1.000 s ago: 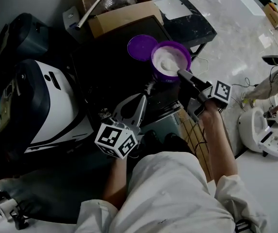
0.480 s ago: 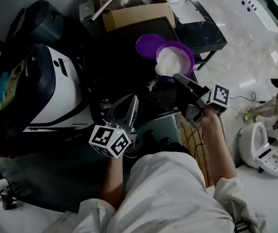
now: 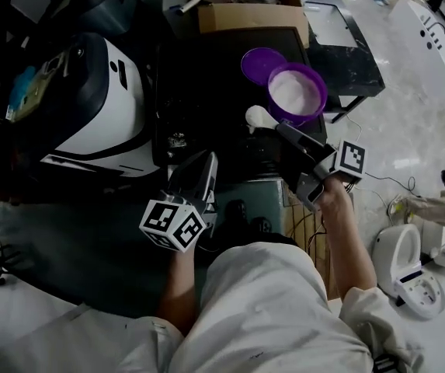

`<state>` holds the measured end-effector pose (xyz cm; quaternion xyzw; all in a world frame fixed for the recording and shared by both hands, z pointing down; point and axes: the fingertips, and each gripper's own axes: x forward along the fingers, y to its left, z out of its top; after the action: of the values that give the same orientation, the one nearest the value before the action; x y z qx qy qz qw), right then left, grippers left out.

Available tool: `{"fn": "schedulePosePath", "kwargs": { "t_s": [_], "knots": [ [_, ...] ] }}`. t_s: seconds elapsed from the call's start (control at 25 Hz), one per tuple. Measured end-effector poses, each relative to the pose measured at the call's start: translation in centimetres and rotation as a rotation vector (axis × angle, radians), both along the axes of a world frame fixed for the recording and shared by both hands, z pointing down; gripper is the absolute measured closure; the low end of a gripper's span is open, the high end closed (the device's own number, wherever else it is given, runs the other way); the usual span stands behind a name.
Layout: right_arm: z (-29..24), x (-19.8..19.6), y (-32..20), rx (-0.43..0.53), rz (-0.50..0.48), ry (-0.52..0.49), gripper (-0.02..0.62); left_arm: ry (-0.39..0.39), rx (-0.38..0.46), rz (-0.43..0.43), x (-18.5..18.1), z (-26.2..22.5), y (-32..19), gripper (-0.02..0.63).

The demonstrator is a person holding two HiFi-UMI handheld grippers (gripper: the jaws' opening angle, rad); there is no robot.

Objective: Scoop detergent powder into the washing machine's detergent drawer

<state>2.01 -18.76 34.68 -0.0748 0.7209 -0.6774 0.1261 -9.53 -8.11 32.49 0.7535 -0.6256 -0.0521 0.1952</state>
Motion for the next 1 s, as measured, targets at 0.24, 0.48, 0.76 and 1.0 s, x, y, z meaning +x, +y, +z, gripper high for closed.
{"fn": "schedulePosePath", "kwargs": {
  "t_s": [0.24, 0.48, 0.76, 1.0],
  "knots": [
    [0.9, -1.8, 2.8, -0.014, -0.116, -0.009, 0.583, -0.016, -0.022, -0.122, -1.1, 0.2, 4.2, 0.586],
    [2.5, -3.4, 6.1, -0.030, -0.214, 0.002, 0.583, -0.017, -0.040, -0.218, -1.7, 1.2, 8.2, 0.586],
    [4.1, -5.2, 9.4, -0.033, -0.304, 0.041, 0.583, 0.001, -0.055, -0.295, -2.0, 2.3, 11.9, 0.587],
    [6.2, -6.4, 11.5, -0.034, -0.359, 0.086, 0.583, 0.018, -0.064, -0.342, -2.0, 3.5, 13.9, 0.586]
  ]
}}
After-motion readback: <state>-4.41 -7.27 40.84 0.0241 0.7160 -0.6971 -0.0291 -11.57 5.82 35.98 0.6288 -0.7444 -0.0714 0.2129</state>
